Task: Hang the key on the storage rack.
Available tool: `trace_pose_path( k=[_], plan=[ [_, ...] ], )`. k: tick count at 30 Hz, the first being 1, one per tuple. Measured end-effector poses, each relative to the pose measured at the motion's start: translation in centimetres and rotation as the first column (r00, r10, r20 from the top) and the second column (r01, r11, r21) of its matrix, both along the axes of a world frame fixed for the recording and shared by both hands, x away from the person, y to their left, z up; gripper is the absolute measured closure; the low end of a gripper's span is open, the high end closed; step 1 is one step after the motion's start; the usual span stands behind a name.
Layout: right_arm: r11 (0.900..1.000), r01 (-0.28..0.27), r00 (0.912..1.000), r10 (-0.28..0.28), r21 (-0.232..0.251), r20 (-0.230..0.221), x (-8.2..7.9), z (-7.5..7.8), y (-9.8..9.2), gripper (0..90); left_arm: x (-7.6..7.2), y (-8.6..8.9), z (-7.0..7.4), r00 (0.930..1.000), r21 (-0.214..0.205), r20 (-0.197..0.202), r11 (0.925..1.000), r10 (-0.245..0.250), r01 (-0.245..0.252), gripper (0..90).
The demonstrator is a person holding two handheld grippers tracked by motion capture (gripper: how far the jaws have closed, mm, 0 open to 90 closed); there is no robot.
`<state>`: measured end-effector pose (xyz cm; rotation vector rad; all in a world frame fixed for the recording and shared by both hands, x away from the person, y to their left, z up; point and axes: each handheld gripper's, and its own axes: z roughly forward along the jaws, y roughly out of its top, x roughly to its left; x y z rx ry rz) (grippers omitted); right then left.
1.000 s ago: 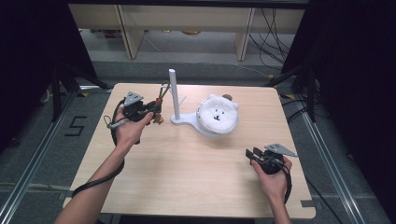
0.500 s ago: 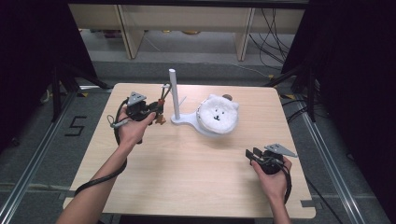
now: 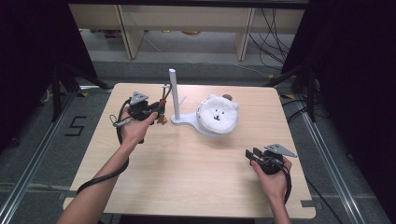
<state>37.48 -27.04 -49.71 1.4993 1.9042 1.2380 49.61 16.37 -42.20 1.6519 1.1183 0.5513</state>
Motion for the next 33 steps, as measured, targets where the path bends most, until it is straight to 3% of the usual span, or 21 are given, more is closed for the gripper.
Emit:
trace_pose_path(
  k=[13,14,16,17,20,27,28,33],
  plan=[
    [1.0000,-0.006,1.0000,0.006,0.006,0.004,0.0,0.0,-0.1,61.3,0.7,-0.5,-0.8,0.9997,0.008,-0.022,0.9999,-0.006,0.007,66.7],
    [0.9991,0.022,0.9994,-0.021,0.037,-0.028,-0.3,0.1,0.2,61.3,0.7,-0.6,-0.8,0.9997,0.016,-0.024,0.9998,-0.009,0.009,66.5],
    [0.9999,0.008,1.0000,-0.008,0.010,-0.005,-0.2,0.1,0.0,61.2,0.8,-0.5,-0.9,0.9994,0.022,-0.030,0.9996,-0.016,0.017,66.1],
    [0.9994,0.015,0.9997,-0.014,0.030,-0.019,-0.2,0.1,0.2,61.2,0.7,-0.6,-0.9,0.9994,0.026,-0.029,0.9995,-0.016,0.016,66.0],
    [0.9995,0.020,0.9996,-0.019,0.025,-0.023,-0.2,0.1,0.2,61.1,0.7,-0.6,-0.8,0.9994,0.031,-0.029,0.9993,-0.021,0.021,64.9],
    [0.9991,0.021,0.9995,-0.020,0.036,-0.023,-0.2,0.0,0.3,60.8,0.3,-0.2,-0.7,0.9988,0.061,-0.036,0.9976,-0.032,0.034,55.7],
    [1.0000,-0.001,1.0000,0.001,0.006,-0.001,0.0,0.0,0.0,60.8,0.2,-0.1,-0.7,0.9989,0.072,-0.033,0.9968,-0.032,0.035,54.4],
    [1.0000,-0.001,1.0000,0.001,0.006,0.003,0.0,0.0,0.0,60.5,-0.4,0.7,-0.5,0.9988,0.115,-0.028,0.9924,-0.041,0.044,48.2]
  ],
)
